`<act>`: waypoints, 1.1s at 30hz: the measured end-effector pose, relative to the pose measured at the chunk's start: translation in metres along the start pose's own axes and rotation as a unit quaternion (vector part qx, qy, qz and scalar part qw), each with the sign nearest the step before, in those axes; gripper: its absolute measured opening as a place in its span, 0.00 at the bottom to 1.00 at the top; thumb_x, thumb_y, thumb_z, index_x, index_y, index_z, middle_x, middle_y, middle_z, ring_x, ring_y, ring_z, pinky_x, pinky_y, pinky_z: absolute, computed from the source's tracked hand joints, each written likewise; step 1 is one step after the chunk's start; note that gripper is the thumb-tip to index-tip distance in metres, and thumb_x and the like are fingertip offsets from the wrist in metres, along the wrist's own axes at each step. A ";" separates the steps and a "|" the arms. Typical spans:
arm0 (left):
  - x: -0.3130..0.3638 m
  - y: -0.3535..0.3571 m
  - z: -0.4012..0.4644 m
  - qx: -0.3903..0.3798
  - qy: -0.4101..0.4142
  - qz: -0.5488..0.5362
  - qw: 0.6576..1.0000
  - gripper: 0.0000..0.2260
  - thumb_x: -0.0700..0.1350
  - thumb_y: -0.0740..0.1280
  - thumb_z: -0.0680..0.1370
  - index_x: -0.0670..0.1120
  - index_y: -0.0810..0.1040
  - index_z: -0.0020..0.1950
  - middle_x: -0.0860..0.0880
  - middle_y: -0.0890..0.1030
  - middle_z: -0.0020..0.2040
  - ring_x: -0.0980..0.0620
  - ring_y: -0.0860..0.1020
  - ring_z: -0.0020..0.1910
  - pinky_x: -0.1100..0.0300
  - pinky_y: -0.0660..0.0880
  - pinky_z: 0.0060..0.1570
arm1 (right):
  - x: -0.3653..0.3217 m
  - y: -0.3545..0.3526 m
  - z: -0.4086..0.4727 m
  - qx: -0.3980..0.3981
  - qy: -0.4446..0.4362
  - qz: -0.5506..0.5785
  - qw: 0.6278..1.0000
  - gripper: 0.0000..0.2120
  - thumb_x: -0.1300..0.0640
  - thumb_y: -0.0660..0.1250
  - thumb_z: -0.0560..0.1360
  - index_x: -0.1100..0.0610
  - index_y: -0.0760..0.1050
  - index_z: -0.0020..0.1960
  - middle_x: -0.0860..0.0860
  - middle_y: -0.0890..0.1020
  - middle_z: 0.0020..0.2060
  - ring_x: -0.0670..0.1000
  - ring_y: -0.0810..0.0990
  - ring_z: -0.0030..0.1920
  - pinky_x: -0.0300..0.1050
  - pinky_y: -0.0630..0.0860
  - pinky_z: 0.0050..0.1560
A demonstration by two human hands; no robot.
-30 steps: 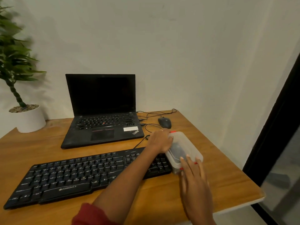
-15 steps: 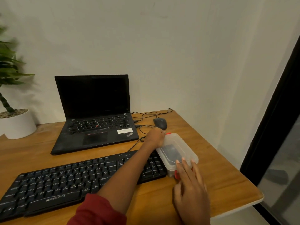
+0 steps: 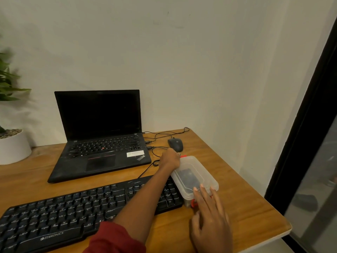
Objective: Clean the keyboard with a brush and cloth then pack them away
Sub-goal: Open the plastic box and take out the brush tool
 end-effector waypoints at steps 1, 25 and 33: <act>0.000 0.001 -0.002 0.011 0.006 0.001 1.000 0.16 0.49 0.61 0.82 0.36 0.80 0.52 0.37 0.81 0.53 0.39 0.78 0.53 0.56 0.66 0.40 | 0.000 0.000 0.000 0.000 0.001 -0.001 1.000 0.29 0.59 0.65 0.63 0.50 0.72 0.65 0.49 0.76 0.64 0.53 0.66 0.68 0.60 0.76 0.51; -0.040 0.016 -0.178 0.009 0.135 -0.058 0.989 0.24 0.64 0.40 0.78 0.60 0.33 0.70 0.64 0.41 0.73 0.61 0.33 0.73 0.63 0.32 0.70 | 0.008 0.000 0.022 -0.068 0.142 0.045 0.986 0.46 0.25 0.58 0.61 0.46 0.57 0.72 0.51 0.58 0.75 0.53 0.56 0.74 0.57 0.47 0.70; -0.050 0.022 -0.178 0.066 0.203 0.024 0.977 0.41 0.73 0.26 0.68 0.54 0.39 0.77 0.59 0.46 0.78 0.67 0.41 0.75 0.62 0.28 0.71 | 0.003 -0.008 0.027 -0.064 0.163 0.113 0.978 0.41 0.30 0.63 0.63 0.43 0.56 0.71 0.44 0.62 0.72 0.47 0.61 0.71 0.55 0.52 0.70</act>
Point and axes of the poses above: each hand's wrist, its own z-axis towards the middle knuckle, its own y-axis out of the palm, x = y × z, the point moved 2 cm from there along z, towards the middle knuckle
